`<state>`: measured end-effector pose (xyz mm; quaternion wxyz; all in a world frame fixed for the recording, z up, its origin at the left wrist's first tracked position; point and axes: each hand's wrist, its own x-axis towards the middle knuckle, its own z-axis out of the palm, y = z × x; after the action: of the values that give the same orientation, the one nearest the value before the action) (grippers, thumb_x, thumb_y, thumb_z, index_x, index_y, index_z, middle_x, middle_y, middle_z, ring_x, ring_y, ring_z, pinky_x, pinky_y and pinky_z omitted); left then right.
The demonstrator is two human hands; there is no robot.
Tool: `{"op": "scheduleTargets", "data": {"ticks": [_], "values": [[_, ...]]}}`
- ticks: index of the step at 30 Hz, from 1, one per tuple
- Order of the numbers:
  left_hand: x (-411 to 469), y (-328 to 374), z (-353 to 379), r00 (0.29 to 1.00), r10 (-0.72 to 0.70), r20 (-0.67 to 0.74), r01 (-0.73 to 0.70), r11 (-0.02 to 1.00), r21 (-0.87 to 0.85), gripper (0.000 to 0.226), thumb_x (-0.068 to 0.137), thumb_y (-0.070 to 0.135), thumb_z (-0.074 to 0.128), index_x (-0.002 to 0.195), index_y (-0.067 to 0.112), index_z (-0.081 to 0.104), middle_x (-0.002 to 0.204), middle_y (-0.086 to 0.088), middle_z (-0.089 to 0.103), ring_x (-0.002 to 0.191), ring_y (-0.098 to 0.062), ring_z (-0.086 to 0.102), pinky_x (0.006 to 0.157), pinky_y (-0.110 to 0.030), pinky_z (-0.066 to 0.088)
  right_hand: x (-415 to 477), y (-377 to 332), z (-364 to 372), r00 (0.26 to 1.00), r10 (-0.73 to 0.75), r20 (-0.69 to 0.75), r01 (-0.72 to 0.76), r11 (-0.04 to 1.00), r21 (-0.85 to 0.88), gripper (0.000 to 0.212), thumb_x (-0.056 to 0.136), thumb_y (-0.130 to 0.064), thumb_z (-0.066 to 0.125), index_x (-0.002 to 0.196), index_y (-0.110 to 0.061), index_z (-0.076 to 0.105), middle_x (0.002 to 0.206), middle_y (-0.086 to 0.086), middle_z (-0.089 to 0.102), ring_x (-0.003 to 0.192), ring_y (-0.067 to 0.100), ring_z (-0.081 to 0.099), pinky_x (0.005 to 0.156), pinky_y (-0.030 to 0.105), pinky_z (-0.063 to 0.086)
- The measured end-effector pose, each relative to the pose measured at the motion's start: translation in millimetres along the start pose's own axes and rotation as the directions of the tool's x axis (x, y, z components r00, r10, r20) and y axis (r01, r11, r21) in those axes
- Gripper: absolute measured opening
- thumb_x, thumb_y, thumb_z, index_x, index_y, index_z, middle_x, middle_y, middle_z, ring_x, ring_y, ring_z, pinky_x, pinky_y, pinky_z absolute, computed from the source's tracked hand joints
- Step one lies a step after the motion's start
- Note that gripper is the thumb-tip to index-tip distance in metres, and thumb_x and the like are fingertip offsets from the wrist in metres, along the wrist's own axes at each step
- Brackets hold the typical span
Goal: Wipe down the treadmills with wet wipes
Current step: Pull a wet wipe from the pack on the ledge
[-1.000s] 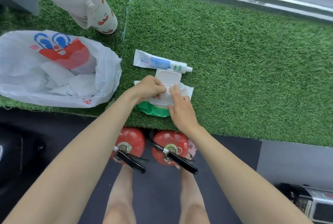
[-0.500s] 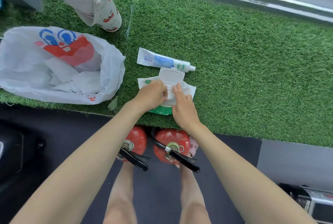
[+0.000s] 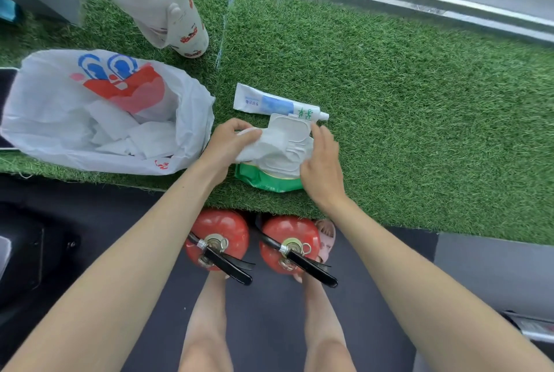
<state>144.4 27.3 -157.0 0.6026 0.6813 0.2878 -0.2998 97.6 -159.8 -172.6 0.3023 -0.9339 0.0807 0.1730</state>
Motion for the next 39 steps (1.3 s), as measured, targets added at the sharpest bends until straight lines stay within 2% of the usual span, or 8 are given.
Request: {"op": "scheduleTargets", "data": {"ticks": [7, 11, 16, 21, 25, 29, 32, 39], "values": [[-12.9, -18.4, -3.9, 0.992, -0.122, -0.028, 0.098, 0.895, -0.435, 0.011, 0.094, 0.014, 0.057, 0.083, 0.017, 0.055, 0.075, -0.001, 0.061, 0.056, -0.01, 0.059, 0.043, -0.018, 0.04, 27.0, -17.2, -15.3, 0.978, 0.05, 0.205, -0.084, 0.983, 0.162, 0.08, 0.082, 0.002, 0.047, 0.153, -0.015, 0.016, 0.147, 0.012, 0.035, 0.136, 0.023, 0.026, 0.112, 0.037, 0.025], [-18.1, -15.9, -2.8, 0.97, -0.242, 0.032, 0.178, 0.609, -0.773, 0.014, 0.097, 0.021, 0.051, 0.087, 0.015, 0.058, 0.068, -0.001, 0.068, 0.059, -0.012, 0.059, 0.041, -0.017, 0.04, 6.5, -16.0, -9.8, 0.992, -0.125, -0.02, 0.125, 0.992, -0.013, 0.057, 0.082, 0.004, 0.049, 0.138, -0.005, 0.045, 0.113, 0.008, 0.052, 0.107, 0.022, 0.042, 0.096, 0.034, 0.037], [-22.0, -8.5, 3.0, 0.975, -0.205, 0.08, 0.166, 0.449, -0.878, 0.021, 0.098, 0.022, 0.048, 0.087, 0.01, 0.06, 0.069, -0.007, 0.069, 0.052, -0.014, 0.058, 0.042, -0.017, 0.04, -30.4, -8.4, 8.4, 0.925, -0.328, 0.189, 0.36, 0.918, -0.166, 0.042, 0.076, 0.009, 0.053, 0.117, 0.005, 0.062, 0.113, 0.019, 0.062, 0.108, 0.036, 0.054, 0.094, 0.048, 0.045], [-24.6, -16.8, 11.1, 0.977, -0.182, 0.107, 0.188, 0.522, -0.832, 0.039, 0.098, 0.022, 0.046, 0.074, 0.008, 0.073, 0.072, -0.008, 0.068, 0.052, -0.013, 0.056, 0.041, -0.017, 0.04, -47.5, -2.9, 24.8, 0.843, -0.131, 0.522, 0.41, 0.785, -0.465, 0.072, 0.092, -0.007, 0.042, 0.153, -0.002, 0.004, 0.161, 0.011, -0.008, 0.149, 0.025, -0.005, 0.12, 0.047, 0.01], [-27.9, -25.5, 10.4, 0.973, -0.185, 0.137, 0.22, 0.569, -0.793, 0.026, 0.099, 0.023, 0.045, 0.092, 0.007, 0.064, 0.078, -0.008, 0.068, 0.057, -0.014, 0.058, 0.043, -0.017, 0.042, -38.9, -12.7, 24.0, 0.807, -0.073, 0.586, 0.467, 0.687, -0.557, 0.073, 0.094, -0.01, 0.047, 0.152, -0.001, 0.003, 0.161, 0.013, -0.007, 0.149, 0.026, 0.0, 0.118, 0.048, 0.009], [-42.9, -24.0, 6.7, 0.971, -0.152, 0.185, 0.24, 0.589, -0.772, 0.023, 0.099, 0.02, 0.043, 0.105, 0.009, 0.063, 0.086, -0.005, 0.072, 0.067, -0.014, 0.065, 0.052, -0.02, 0.046, -25.9, -49.4, 5.1, 0.846, 0.121, 0.519, -0.094, 0.992, -0.079, 0.034, 0.094, -0.013, 0.049, 0.126, -0.005, 0.057, 0.129, 0.015, 0.055, 0.118, 0.024, 0.05, 0.104, 0.039, 0.035], [-67.0, -9.7, 1.3, 0.967, -0.083, 0.24, 0.238, 0.627, -0.742, 0.03, 0.099, 0.018, 0.042, 0.119, 0.005, 0.059, 0.098, -0.009, 0.07, 0.077, -0.017, 0.065, 0.06, -0.023, 0.048, -29.0, -90.2, -21.3, 0.747, 0.296, 0.595, -0.645, 0.539, 0.542, 0.015, 0.095, -0.017, 0.05, 0.084, -0.019, 0.061, 0.082, 0.004, 0.058, 0.076, 0.015, 0.05, 0.07, 0.029, 0.038], [-170.0, 51.0, -37.2, 0.94, 0.039, 0.338, 0.092, 0.927, -0.363, 0.045, 0.088, 0.024, 0.063, 0.124, -0.003, 0.055, 0.12, -0.023, 0.063, 0.104, -0.03, 0.061, 0.087, -0.036, 0.045, -69.8, -171.3, -83.9, 0.74, 0.359, 0.568, -0.641, 0.125, 0.757, 0.019, 0.094, 0.006, 0.042, 0.087, -0.007, 0.055, 0.076, 0.009, 0.062, 0.06, 0.018, 0.061, 0.053, 0.027, 0.051]]}}
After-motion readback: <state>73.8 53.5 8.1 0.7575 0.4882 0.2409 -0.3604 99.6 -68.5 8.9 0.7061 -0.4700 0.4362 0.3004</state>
